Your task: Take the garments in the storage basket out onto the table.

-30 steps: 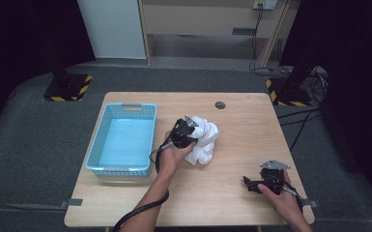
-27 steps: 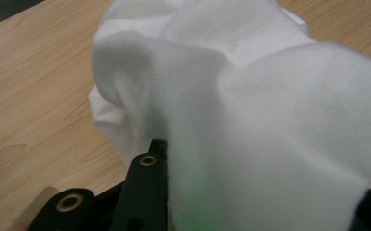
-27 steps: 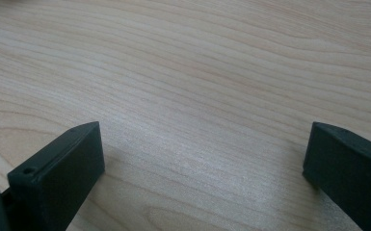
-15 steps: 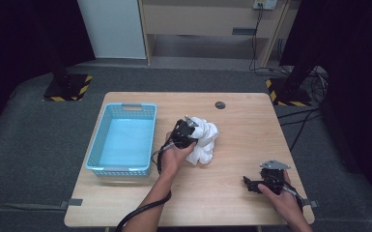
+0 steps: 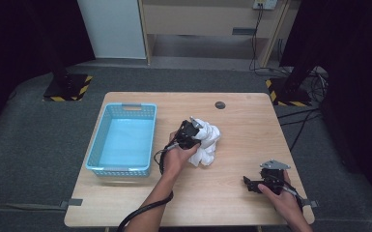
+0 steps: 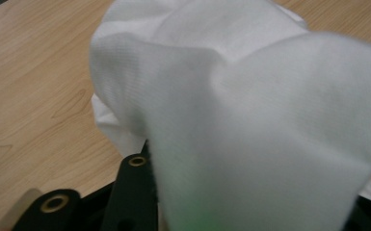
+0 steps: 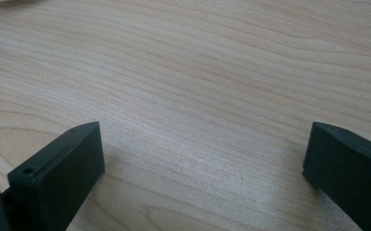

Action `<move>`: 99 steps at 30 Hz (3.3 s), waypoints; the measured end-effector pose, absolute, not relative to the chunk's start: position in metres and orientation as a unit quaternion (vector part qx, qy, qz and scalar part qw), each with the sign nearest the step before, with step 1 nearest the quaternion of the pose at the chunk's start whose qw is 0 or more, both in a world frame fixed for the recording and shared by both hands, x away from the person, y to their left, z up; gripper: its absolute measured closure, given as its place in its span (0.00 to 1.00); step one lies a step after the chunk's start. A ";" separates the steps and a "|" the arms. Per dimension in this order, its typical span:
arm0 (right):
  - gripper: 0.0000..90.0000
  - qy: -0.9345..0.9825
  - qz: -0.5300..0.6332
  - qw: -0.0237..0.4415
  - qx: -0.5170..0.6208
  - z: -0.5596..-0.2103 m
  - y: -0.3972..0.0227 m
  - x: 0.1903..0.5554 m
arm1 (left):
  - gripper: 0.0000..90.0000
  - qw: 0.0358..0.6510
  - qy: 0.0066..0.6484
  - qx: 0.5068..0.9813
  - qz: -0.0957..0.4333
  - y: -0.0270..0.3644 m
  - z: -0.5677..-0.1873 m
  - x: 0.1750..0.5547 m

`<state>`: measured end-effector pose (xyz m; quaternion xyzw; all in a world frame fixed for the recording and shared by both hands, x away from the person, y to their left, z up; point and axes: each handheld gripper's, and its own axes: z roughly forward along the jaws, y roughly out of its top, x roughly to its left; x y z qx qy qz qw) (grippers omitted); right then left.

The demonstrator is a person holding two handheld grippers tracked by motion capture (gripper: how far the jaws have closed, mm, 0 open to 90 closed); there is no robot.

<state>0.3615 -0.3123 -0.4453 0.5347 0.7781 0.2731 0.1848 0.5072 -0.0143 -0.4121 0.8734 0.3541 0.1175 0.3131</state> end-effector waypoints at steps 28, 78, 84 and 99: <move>0.01 0.778 0.273 0.185 0.535 -0.445 -0.312 0.362 | 0.04 0.350 0.381 0.849 0.103 -0.007 -0.385 0.506; 0.00 0.780 0.273 0.183 0.533 -0.445 -0.313 0.362 | 0.03 0.392 0.326 0.851 0.130 0.010 -0.360 0.460; 0.00 0.780 0.273 0.183 0.533 -0.445 -0.313 0.362 | 0.03 0.392 0.324 0.851 0.129 0.014 -0.360 0.456; 0.00 0.780 0.273 0.183 0.533 -0.445 -0.313 0.362 | 0.03 0.391 0.326 0.852 0.125 0.022 -0.367 0.448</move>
